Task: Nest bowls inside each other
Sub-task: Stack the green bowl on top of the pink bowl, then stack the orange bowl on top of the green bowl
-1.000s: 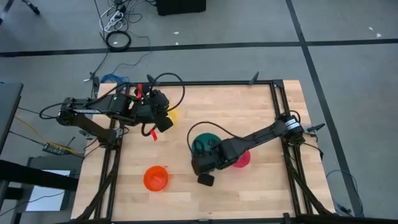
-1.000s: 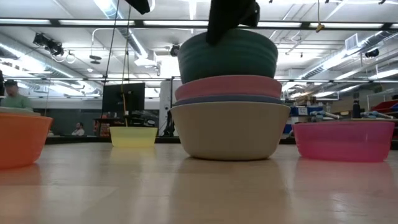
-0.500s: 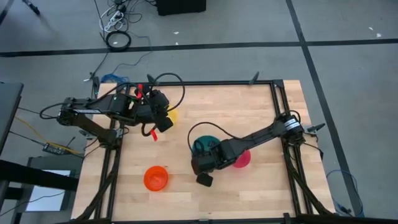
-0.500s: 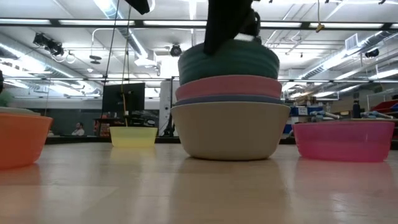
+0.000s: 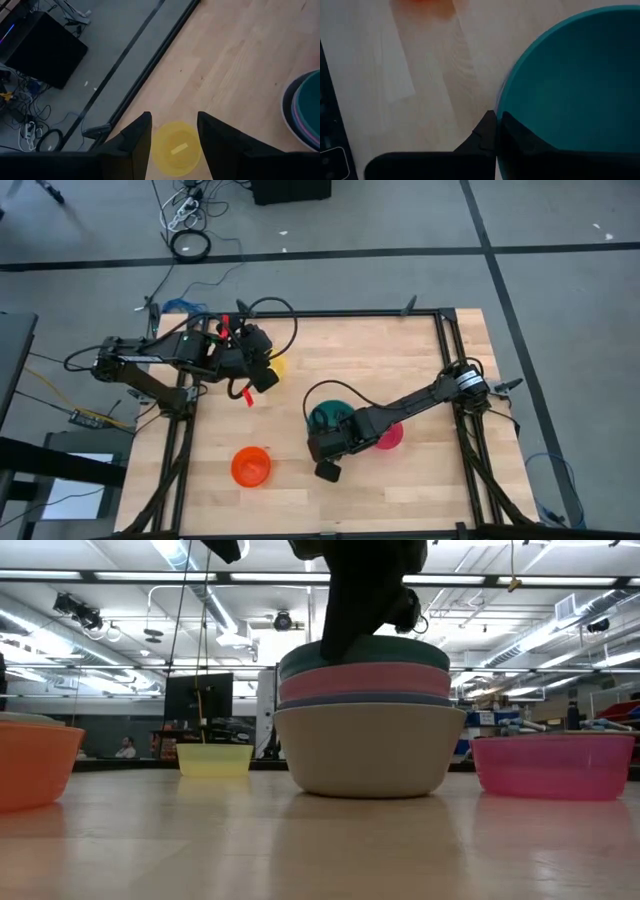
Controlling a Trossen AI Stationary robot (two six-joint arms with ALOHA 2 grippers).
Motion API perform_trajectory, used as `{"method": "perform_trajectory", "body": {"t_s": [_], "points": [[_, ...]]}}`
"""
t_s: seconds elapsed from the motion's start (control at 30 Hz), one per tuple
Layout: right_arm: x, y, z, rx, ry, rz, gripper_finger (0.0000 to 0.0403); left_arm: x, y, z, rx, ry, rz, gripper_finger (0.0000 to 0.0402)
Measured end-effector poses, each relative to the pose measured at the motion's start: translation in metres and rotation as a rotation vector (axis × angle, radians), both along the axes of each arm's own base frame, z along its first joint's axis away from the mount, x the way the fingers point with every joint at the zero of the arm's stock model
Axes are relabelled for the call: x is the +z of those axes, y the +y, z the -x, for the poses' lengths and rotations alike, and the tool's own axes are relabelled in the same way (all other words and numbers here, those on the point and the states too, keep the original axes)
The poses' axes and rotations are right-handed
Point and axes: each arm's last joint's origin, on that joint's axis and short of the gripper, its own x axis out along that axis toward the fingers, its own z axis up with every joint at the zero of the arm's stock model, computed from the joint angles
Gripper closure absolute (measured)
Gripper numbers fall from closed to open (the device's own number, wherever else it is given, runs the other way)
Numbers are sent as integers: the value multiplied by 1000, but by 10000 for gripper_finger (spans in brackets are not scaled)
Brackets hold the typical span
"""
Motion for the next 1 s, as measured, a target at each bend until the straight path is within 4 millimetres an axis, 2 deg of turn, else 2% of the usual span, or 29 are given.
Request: {"method": "perform_trajectory", "body": {"t_s": [0.2, 0.33, 0.47, 0.57, 0.8, 0.87, 1.0], "points": [[9, -6, 6, 40, 44, -78, 326, 0, 0, 0, 2, 2, 1, 234], [17, -16, 16, 41, 149, -101, 273, 0, 0, 0, 2, 2, 1, 234], [33, -25, 30, 30, 233, -40, 234, -2, 0, 2, -9, 32, 17, 234], [49, -32, 47, -28, 263, 85, 218, -7, -4, 8, -69, 123, 111, 234], [90, -51, 89, -243, 216, 370, 206, -30, -36, 26, -290, 383, 359, 234], [98, -56, 97, -308, 181, 425, 208, -42, -50, 29, -356, 427, 409, 234], [112, -62, 119, -392, 73, 454, 215, -80, -78, 34, -426, 518, 466, 234]]}}
